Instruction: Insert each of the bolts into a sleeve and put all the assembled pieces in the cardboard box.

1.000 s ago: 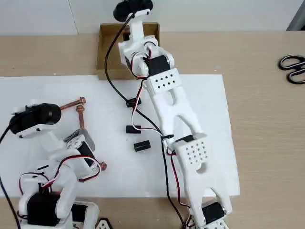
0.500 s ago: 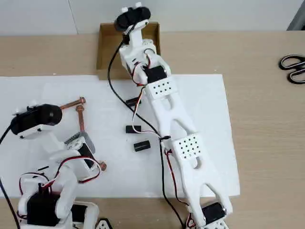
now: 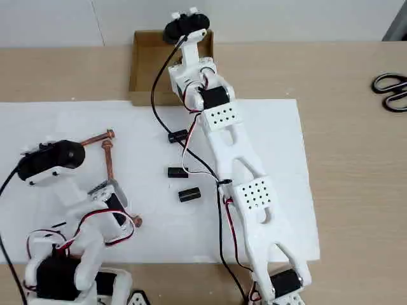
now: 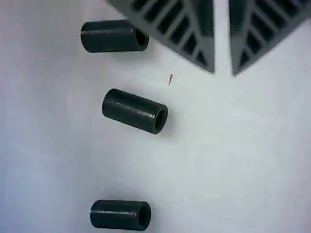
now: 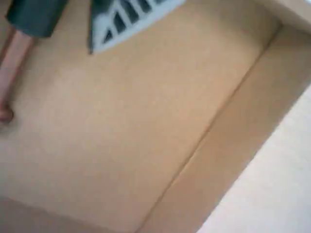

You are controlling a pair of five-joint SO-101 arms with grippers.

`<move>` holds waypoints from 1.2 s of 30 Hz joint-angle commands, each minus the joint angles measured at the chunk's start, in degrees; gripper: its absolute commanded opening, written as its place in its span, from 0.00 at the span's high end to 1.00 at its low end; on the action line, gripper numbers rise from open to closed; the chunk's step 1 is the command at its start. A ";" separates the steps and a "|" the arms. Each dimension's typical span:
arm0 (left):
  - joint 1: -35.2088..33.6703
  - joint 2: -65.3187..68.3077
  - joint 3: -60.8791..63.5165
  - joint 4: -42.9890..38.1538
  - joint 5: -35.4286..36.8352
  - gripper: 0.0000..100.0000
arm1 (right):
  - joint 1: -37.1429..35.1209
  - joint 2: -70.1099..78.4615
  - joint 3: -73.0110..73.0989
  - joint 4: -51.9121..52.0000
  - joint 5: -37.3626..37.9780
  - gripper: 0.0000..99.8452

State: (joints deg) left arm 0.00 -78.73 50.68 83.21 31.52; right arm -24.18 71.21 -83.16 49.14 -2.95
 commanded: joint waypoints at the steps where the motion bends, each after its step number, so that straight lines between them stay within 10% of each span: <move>1: -0.09 -0.26 -2.15 -0.09 -0.26 0.99 | 0.57 -2.07 -6.24 2.33 0.26 0.82; 26: -0.35 -0.26 -3.74 -0.35 -0.18 0.99 | -1.89 -17.71 -12.92 50.15 -0.53 0.82; 36: -0.35 -0.26 -3.47 -0.35 -3.16 0.99 | -3.47 -18.51 -11.16 50.86 31.47 0.82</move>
State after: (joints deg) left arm 0.00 -78.99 49.27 83.21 30.02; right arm -26.81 56.62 -93.80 98.81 20.09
